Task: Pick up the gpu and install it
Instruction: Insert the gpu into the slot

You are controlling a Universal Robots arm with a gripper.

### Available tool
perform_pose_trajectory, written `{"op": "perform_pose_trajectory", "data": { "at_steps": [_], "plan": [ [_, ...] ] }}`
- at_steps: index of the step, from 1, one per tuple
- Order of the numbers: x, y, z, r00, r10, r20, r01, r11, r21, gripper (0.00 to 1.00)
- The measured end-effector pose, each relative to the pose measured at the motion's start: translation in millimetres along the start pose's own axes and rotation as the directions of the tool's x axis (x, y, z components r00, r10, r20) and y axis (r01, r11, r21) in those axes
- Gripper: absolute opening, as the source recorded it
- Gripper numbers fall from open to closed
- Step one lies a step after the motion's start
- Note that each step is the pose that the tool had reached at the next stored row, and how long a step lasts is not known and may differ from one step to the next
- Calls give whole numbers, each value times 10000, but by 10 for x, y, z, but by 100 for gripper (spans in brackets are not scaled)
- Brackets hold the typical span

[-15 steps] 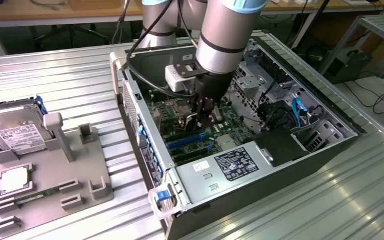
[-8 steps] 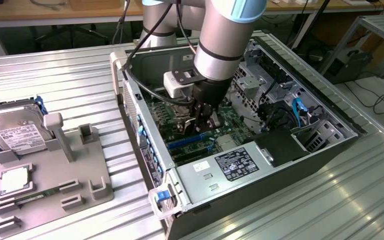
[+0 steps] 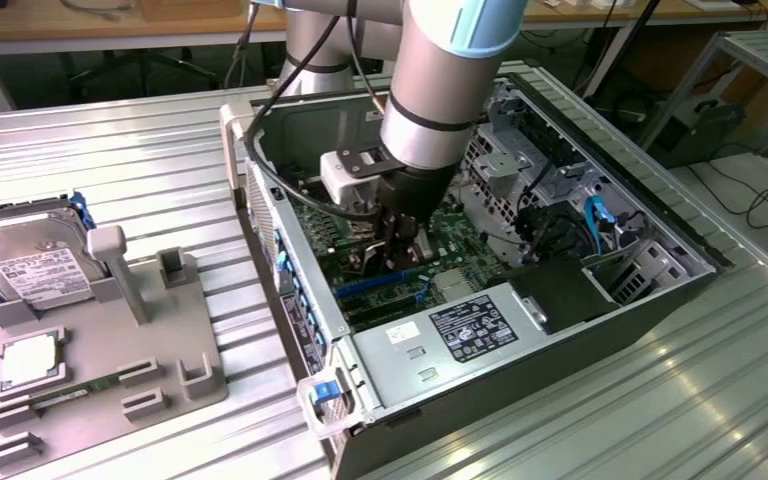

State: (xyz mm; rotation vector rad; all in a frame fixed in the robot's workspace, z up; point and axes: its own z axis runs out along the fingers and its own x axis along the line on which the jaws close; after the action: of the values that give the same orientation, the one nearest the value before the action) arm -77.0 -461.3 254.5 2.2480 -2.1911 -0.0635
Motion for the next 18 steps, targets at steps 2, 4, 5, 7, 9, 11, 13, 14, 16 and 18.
{"op": "perform_pose_trajectory", "data": {
  "at_steps": [2,4,5,7,9,11,13,14,16,18],
  "plan": [
    [1,2,41,10000,0,1,0,10000,-4,28],
    [2,4,78,10000,1,1,-1,10000,-12,28],
    [2,4,88,10000,1,0,-1,10000,-15,28],
    [2,4,90,10000,0,0,0,10000,-16,28],
    [2,5,79,10000,1,2,-1,10000,-16,28],
    [1,5,75,10000,1,4,-1,10000,-15,28],
    [2,5,74,10000,1,2,-1,10000,-16,28],
    [2,5,74,10000,1,-1,-1,10000,-18,28],
    [4,5,82,10000,0,0,0,10000,-16,28],
    [9,5,94,10000,1,1,-1,10000,-16,28]
  ]
}}
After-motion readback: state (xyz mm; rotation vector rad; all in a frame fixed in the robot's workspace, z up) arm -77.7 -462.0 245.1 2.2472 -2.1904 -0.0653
